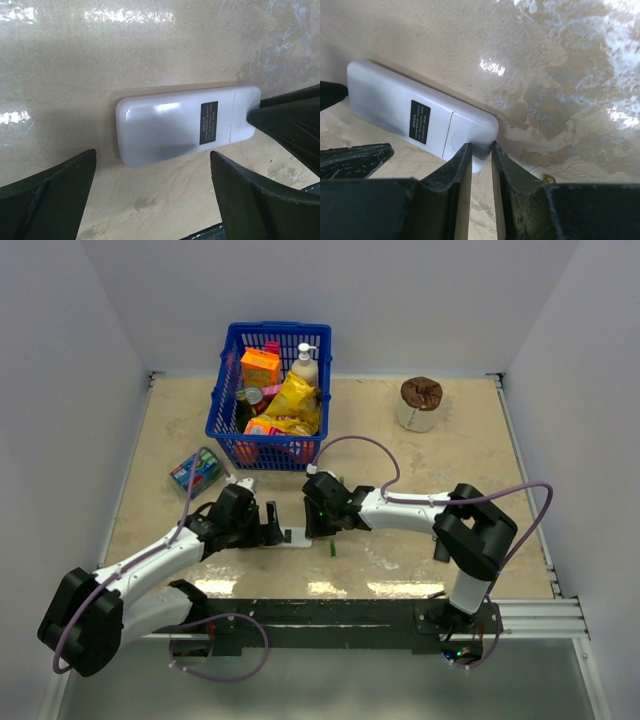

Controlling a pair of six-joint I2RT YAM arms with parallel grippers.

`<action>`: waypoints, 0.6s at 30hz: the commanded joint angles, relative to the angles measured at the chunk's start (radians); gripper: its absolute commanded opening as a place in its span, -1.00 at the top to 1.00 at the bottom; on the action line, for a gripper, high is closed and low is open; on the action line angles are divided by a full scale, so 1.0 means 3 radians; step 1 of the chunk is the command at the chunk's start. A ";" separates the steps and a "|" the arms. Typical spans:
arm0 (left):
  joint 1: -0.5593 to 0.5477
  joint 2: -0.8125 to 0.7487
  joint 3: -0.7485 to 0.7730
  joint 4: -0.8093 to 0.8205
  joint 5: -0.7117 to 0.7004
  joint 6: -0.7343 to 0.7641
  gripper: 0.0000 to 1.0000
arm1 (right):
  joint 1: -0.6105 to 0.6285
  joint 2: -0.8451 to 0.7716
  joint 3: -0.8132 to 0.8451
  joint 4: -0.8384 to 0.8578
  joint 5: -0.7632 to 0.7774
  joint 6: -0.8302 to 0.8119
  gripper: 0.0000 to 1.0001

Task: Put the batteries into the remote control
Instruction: Adjust the remote control at the center of the board.

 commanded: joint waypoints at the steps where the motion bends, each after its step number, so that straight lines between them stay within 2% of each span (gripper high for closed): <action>1: -0.0018 0.0093 0.0319 -0.0124 -0.0038 0.0273 -1.00 | 0.0005 0.0262 0.0003 -0.0352 0.0303 -0.0431 0.62; 5: -0.0028 0.0027 0.0452 -0.0186 -0.0089 0.0840 -1.00 | 0.0005 0.0252 0.0100 -0.0346 0.0216 -0.0595 0.60; 8: -0.0044 -0.0147 0.0299 0.0257 0.0328 0.1188 -1.00 | 0.0005 0.0267 0.0192 -0.0382 0.0170 -0.0713 0.59; 14: -0.0038 0.0011 0.0187 0.0356 0.0274 0.1000 -1.00 | -0.0005 -0.0050 0.0305 -0.0438 0.0144 -0.0607 0.49; 18: -0.0038 0.0164 0.0023 0.0448 0.0085 0.0664 -1.00 | -0.0036 -0.0167 0.0290 -0.0505 0.0149 -0.0351 0.32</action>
